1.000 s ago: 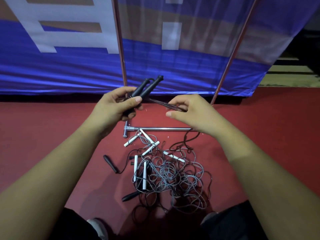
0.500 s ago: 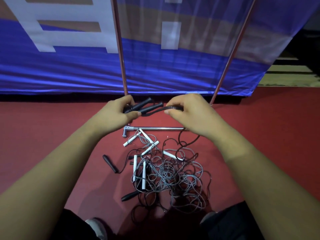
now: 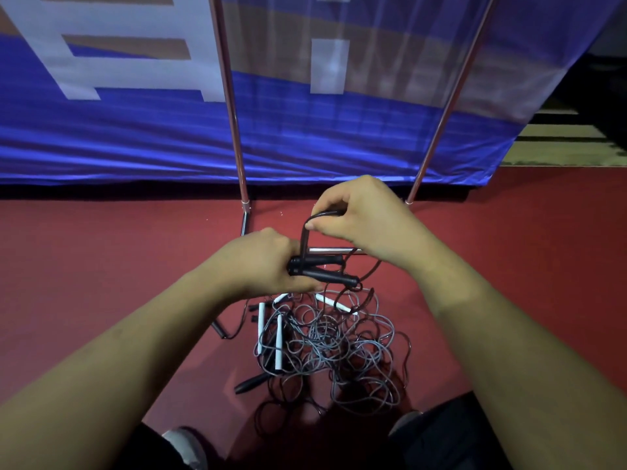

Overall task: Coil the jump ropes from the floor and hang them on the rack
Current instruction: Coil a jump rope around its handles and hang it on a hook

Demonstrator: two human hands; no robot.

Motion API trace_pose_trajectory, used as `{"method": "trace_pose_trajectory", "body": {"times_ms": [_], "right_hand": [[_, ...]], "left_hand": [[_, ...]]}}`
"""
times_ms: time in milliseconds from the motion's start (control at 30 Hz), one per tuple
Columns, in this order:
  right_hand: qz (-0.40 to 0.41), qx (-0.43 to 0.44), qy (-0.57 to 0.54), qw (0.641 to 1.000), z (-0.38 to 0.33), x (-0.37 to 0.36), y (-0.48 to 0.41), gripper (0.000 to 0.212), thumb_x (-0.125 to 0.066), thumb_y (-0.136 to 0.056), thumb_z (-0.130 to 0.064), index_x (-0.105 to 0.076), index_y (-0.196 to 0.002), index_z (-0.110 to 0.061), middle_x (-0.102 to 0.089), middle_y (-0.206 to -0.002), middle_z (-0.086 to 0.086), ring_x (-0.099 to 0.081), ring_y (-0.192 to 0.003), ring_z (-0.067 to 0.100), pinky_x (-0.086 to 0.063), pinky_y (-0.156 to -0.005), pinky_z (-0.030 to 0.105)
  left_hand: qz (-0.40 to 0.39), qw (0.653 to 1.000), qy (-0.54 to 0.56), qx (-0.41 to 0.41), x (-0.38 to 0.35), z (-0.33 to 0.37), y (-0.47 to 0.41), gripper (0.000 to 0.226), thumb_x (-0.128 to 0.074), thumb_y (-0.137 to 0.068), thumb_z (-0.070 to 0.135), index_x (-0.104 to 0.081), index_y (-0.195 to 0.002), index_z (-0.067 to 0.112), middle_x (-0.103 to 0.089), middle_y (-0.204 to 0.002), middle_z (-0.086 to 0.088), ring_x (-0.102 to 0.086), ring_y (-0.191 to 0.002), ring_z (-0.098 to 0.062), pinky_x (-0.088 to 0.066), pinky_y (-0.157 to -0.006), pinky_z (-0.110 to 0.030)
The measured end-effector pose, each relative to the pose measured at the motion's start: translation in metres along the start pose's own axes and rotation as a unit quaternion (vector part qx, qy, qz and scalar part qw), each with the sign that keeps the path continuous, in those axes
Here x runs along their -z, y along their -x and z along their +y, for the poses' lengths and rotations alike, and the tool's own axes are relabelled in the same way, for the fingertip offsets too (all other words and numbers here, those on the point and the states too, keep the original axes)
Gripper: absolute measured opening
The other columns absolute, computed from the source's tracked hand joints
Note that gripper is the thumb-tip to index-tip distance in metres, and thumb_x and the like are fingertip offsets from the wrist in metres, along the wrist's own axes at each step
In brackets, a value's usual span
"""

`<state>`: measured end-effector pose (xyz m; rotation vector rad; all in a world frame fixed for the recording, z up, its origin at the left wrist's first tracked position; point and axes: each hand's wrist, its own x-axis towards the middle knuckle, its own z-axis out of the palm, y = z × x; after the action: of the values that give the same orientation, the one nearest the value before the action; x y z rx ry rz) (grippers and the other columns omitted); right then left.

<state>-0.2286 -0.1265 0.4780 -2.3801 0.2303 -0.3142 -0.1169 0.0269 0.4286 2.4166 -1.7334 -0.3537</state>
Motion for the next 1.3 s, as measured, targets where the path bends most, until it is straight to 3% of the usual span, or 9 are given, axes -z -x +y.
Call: {"method": "trace_pose_trajectory", "body": {"times_ms": [233,400,533,600,700,800,1000,1133,1300], "right_hand": [[0.013,-0.091,-0.124,0.988,0.032,0.013,-0.004,0.01,-0.078,-0.081,-0.016,-0.072,-0.074,-0.014,-0.058,-0.053,-0.002,-0.043,-0.05,0.008,-0.036,-0.054,0.027],[-0.006,-0.116,-0.178,0.977,0.041,0.0,-0.007,0.015,-0.065,-0.094,-0.013,-0.07,-0.08,-0.017,-0.059,-0.057,-0.001,-0.052,-0.054,0.014,-0.043,-0.059,0.029],[-0.055,-0.104,-0.18,0.977,0.044,-0.002,-0.002,0.014,-0.058,-0.098,-0.019,-0.068,-0.098,-0.008,-0.059,-0.057,-0.005,-0.065,-0.062,0.018,-0.051,-0.074,0.032],[-0.073,-0.111,-0.177,0.975,0.042,-0.004,-0.001,0.01,-0.06,-0.098,-0.021,-0.064,-0.101,-0.012,-0.057,-0.056,-0.006,-0.06,-0.054,0.015,-0.049,-0.063,0.028],[-0.084,-0.114,-0.146,0.979,0.038,-0.006,-0.001,0.01,-0.068,-0.092,-0.022,-0.065,-0.097,-0.014,-0.049,-0.051,-0.01,-0.043,-0.048,0.012,-0.036,-0.05,0.024],[-0.068,-0.106,-0.105,0.987,0.033,-0.002,0.001,0.009,-0.068,-0.092,-0.019,-0.068,-0.093,-0.01,-0.046,-0.045,-0.016,-0.036,-0.044,0.002,-0.032,-0.048,0.017],[-0.067,-0.028,0.031,0.997,0.008,-0.002,0.004,0.011,-0.065,-0.093,-0.026,-0.074,-0.09,-0.02,-0.054,-0.057,-0.012,-0.047,-0.054,0.0,-0.033,-0.054,0.012],[-0.023,0.001,0.061,0.998,-0.002,-0.003,0.003,0.01,-0.067,-0.088,-0.02,-0.075,-0.083,-0.016,-0.057,-0.059,-0.008,-0.048,-0.056,0.005,-0.035,-0.055,0.018],[0.028,0.002,0.048,0.998,0.004,0.0,0.001,0.009,-0.072,-0.085,-0.028,-0.075,-0.083,-0.02,-0.067,-0.071,-0.009,-0.058,-0.068,0.006,-0.045,-0.068,0.028]], "left_hand": [[0.069,0.959,0.268,-0.069,0.011,-0.012,0.012,0.024,-0.071,-0.082,0.04,-0.055,-0.091,0.024,-0.053,-0.062,0.003,-0.046,-0.053,-0.006,-0.036,-0.053,-0.021],[0.107,0.756,0.644,-0.046,0.016,-0.01,0.012,0.046,-0.063,-0.084,0.014,-0.048,-0.124,0.031,-0.046,-0.067,-0.016,-0.034,-0.047,-0.017,-0.025,-0.041,-0.018],[0.172,0.697,0.696,0.002,0.03,-0.02,0.01,0.022,-0.048,-0.089,0.012,-0.05,-0.11,0.015,-0.047,-0.066,-0.018,-0.026,-0.048,-0.015,-0.017,-0.041,-0.015],[0.188,0.692,0.696,0.046,0.032,-0.026,0.01,0.004,-0.044,-0.093,0.009,-0.046,-0.093,0.013,-0.048,-0.06,-0.015,-0.031,-0.044,-0.011,-0.017,-0.041,-0.014],[0.204,0.676,0.7,0.11,0.035,-0.034,0.008,0.02,-0.042,-0.097,0.008,-0.039,-0.08,0.018,-0.047,-0.059,-0.013,-0.031,-0.043,-0.01,-0.017,-0.04,-0.014],[0.211,0.705,0.662,0.144,0.036,-0.041,0.007,0.019,-0.046,-0.101,0.01,-0.042,-0.084,0.018,-0.048,-0.063,-0.013,-0.034,-0.044,-0.013,-0.022,-0.04,-0.017],[0.179,0.93,0.276,0.165,0.02,-0.063,0.006,0.017,-0.066,-0.095,0.024,-0.059,-0.109,0.029,-0.06,-0.079,0.005,-0.053,-0.065,-0.012,-0.039,-0.066,-0.03],[0.096,0.975,0.144,0.138,0.012,-0.048,0.007,0.032,-0.07,-0.09,0.032,-0.061,-0.121,0.027,-0.069,-0.096,0.002,-0.063,-0.088,-0.021,-0.047,-0.077,-0.031],[-0.049,0.991,0.108,0.057,0.012,-0.02,0.006,0.033,-0.076,-0.078,0.054,-0.054,-0.081,0.03,-0.057,-0.067,0.011,-0.056,-0.067,-0.008,-0.038,-0.058,-0.02]]}}
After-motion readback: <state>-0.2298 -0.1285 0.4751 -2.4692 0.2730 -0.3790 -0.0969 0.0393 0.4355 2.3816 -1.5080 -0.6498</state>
